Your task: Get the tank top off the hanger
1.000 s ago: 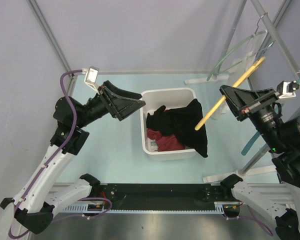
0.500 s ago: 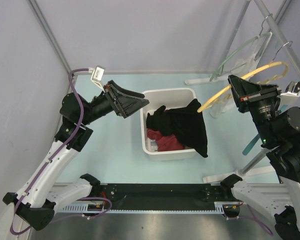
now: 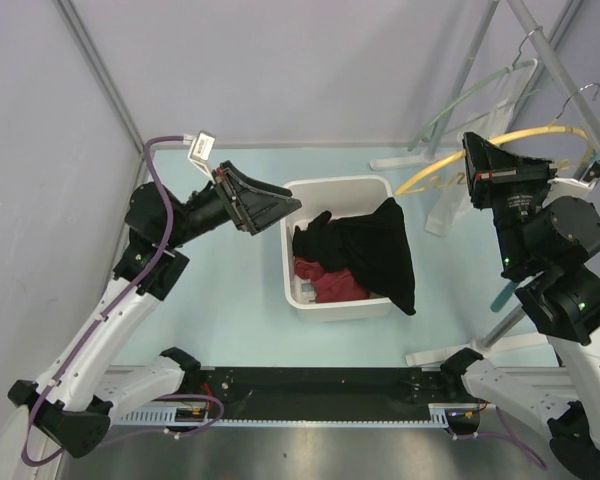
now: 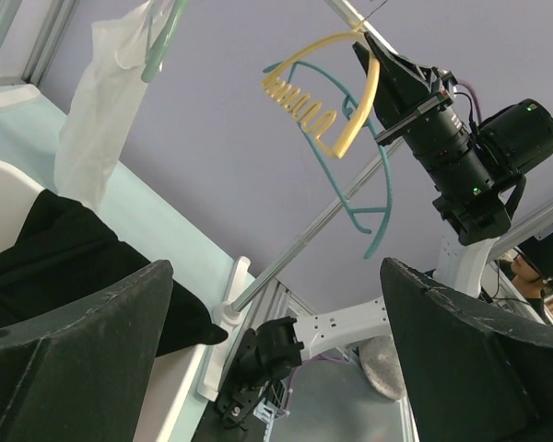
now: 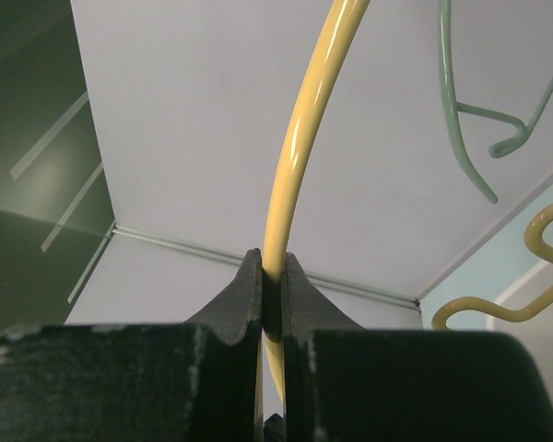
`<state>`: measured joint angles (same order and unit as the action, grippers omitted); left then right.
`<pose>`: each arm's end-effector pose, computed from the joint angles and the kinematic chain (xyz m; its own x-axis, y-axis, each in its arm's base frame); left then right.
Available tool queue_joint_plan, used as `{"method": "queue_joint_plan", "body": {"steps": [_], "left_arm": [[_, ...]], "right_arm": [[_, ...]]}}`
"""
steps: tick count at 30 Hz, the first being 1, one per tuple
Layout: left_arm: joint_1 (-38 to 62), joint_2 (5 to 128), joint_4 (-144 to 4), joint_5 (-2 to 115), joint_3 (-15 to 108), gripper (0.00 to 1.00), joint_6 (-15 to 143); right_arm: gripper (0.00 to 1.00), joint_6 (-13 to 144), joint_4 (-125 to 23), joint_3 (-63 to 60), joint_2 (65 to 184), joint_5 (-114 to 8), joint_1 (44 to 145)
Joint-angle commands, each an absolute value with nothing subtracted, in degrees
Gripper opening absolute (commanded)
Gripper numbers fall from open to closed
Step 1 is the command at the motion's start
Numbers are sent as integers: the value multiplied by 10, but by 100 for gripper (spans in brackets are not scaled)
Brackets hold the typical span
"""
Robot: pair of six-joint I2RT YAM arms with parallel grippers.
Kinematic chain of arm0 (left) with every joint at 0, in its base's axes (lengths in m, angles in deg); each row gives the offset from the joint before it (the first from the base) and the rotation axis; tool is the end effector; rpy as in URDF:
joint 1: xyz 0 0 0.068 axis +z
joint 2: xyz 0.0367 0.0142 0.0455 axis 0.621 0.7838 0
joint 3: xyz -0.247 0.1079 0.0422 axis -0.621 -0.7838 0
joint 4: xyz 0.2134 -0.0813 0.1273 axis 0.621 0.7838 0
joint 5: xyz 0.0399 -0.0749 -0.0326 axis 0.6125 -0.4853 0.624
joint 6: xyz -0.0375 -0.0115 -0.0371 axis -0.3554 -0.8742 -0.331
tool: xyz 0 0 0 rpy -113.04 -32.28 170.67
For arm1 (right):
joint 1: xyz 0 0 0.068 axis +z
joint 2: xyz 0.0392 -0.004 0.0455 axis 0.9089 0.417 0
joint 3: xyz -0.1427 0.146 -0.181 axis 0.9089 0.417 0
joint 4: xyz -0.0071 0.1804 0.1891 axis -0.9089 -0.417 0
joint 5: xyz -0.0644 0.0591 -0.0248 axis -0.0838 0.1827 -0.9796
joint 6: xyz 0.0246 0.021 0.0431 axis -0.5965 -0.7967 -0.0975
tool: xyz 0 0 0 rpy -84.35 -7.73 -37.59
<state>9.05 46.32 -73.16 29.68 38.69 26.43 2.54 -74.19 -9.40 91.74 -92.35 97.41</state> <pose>0.1671 -0.1175 0.4535 -0.5362 -0.4101 -0.7378 0.7393 0.1936 -0.6449 0.1049 0.0438 0.5233 0.0411 0.9694 -0.2420 -0.1708 0.2455 0.9542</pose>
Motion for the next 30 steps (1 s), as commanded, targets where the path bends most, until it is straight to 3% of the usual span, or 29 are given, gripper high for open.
{"method": "queue_joint_plan", "body": {"steps": [1,13,26,27,29,30], "left_arm": [[91,461,-734,283,399,99,277],[90,466,-740,281,396,99,269],[90,459,-737,272,395,100,277],[90,458,-737,272,395,99,278],[90,457,-734,272,394,100,280],[90,456,-734,272,393,99,280]], "right_arm": [[0,-55,-707,-73,897,-1039,996],[0,-83,-727,-57,864,-1136,1012],[0,-118,-732,-42,857,-1109,1012],[2,-116,-737,-39,855,-1101,1012],[16,-111,-744,-38,850,-1082,1013],[32,-100,-751,-39,845,-1074,1013]]}}
